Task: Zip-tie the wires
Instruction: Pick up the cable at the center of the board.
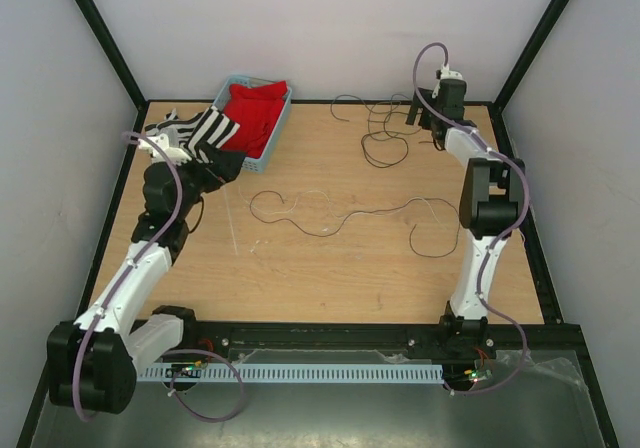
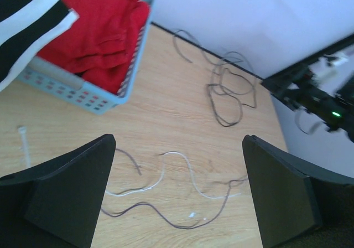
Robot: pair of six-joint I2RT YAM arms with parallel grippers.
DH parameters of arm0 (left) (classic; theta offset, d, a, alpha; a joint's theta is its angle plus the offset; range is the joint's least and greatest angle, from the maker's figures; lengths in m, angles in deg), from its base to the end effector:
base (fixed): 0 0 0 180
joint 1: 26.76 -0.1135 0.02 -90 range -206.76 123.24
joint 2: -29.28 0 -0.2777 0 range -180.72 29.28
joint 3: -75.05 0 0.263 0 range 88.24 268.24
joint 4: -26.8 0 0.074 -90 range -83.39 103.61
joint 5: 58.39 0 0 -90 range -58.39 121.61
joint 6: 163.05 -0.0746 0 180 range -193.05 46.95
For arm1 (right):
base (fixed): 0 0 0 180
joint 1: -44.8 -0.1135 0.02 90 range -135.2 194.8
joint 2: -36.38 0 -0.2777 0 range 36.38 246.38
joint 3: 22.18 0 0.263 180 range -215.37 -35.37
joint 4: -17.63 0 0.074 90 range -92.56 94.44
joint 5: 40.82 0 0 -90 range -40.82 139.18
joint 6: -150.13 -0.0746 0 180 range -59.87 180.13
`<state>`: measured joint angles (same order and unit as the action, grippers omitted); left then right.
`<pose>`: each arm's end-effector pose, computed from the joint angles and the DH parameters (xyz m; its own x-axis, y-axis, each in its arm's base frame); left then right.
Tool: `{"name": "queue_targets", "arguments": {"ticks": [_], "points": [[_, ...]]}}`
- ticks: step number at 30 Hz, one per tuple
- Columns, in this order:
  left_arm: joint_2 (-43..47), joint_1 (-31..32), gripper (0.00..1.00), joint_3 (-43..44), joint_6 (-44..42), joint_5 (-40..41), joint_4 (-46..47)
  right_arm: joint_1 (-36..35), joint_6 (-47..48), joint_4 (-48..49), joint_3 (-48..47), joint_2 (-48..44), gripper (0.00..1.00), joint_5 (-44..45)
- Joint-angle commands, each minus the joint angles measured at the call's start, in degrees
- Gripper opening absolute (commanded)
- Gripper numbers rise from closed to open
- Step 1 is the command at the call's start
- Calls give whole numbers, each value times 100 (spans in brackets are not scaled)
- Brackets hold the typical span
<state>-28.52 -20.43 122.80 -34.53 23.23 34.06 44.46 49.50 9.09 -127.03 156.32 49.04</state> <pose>0.2757 -0.0415 0.2954 -0.1959 -0.5982 -0.7770 0.1684 0.7601 -0.6276 0.5487 0.0034 0.2261 -0.3955 0.1821 -0.9003 0.0659 0.9832 0.1700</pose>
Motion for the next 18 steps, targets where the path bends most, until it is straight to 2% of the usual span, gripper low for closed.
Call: {"name": "queue_targets", "arguments": {"ticks": [1, 4, 9, 10, 13, 14, 15, 18], "points": [[284, -35, 99, 355, -204, -808, 368, 1, -149, 72, -750, 672, 90, 78], [383, -35, 99, 416, -168, -1004, 372, -1, -88, -92, -1233, 1190, 81, -55], [526, -40, 99, 525, -98, -1129, 374, 5, 6, 12, -1553, 1541, 55, -247], [561, -36, 99, 561, -106, -1168, 372, 2, 31, 58, -1566, 1574, 47, -251], [646, -36, 99, 634, -160, -1284, 381, 1, 45, -96, -1733, 1577, 13, -327], [669, -35, 99, 660, -175, -1288, 381, 3, 37, -128, -1713, 1479, 5, -366], [680, -35, 99, 683, -190, -1277, 392, -8, 25, -124, -1626, 1332, 0, -385], [660, -35, 99, 787, -156, -1146, 577, -116, 159, 210, -958, 469, 0, -331]]}}
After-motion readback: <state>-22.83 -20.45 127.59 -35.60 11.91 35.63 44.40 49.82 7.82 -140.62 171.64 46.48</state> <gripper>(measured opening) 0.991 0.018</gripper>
